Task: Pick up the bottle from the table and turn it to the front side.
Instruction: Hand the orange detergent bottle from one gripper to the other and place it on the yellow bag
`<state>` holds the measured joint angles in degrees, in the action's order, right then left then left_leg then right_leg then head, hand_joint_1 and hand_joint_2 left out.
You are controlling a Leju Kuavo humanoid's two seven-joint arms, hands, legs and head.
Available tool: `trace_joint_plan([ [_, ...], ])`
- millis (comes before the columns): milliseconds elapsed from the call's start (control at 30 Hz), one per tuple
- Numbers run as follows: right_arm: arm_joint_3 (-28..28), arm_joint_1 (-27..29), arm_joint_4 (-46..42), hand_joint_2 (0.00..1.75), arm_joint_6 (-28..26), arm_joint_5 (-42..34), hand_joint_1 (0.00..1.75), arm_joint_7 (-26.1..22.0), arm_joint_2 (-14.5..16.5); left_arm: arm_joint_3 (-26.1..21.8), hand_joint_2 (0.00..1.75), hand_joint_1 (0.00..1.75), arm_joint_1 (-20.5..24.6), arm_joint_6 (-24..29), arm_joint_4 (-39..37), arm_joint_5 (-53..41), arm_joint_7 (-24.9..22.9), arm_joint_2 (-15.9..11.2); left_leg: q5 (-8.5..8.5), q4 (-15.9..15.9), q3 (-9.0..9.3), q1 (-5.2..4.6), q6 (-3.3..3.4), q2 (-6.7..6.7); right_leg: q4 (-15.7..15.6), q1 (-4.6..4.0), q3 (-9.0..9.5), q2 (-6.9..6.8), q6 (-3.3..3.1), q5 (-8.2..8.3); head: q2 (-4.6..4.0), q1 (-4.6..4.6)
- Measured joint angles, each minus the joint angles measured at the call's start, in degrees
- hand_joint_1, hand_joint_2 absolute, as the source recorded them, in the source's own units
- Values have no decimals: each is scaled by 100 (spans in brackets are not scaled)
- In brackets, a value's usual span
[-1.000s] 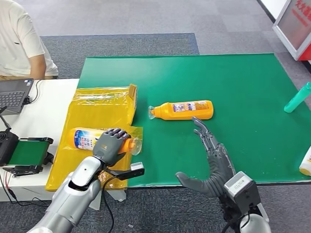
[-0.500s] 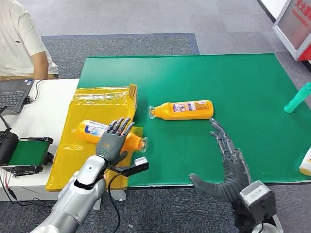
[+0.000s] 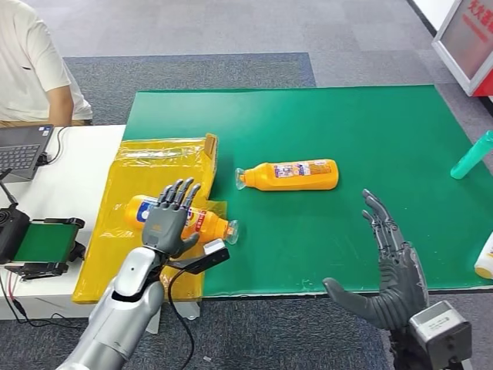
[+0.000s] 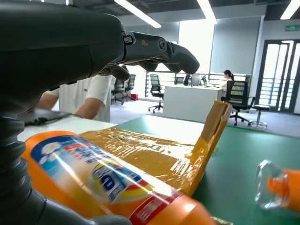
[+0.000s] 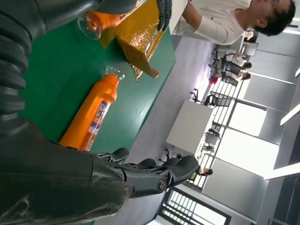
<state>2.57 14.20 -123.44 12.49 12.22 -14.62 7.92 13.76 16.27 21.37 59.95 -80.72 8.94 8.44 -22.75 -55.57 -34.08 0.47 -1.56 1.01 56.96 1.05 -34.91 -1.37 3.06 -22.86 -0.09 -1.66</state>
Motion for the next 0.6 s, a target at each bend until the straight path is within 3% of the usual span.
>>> trace_joint_plan([
  [167, -29, 18, -61, 175, 22, 184, 0, 108, 94, -329, 175, 0, -282, -561, 797, 1175, 385, 184, -1, 0, 0, 0, 0, 0, 0, 0, 0, 0, 0, 0, 1, 0],
  [400, -85, 57, -67, 175, 197, 503, 0, 762, 243, -1007, 175, 0, -672, -2718, 1862, 4363, 152, 520, -1, 0, -1, 0, 0, 0, 0, -1, 1, 1, 0, -1, 0, 0],
  [600, -119, 47, -12, 175, 307, 356, 0, 888, 288, -1344, 175, 0, -1000, -3254, 2441, 5243, 100, 605, -1, 0, -3, 0, 0, 0, 0, -1, 2, 0, 0, -1, 1, 0],
])
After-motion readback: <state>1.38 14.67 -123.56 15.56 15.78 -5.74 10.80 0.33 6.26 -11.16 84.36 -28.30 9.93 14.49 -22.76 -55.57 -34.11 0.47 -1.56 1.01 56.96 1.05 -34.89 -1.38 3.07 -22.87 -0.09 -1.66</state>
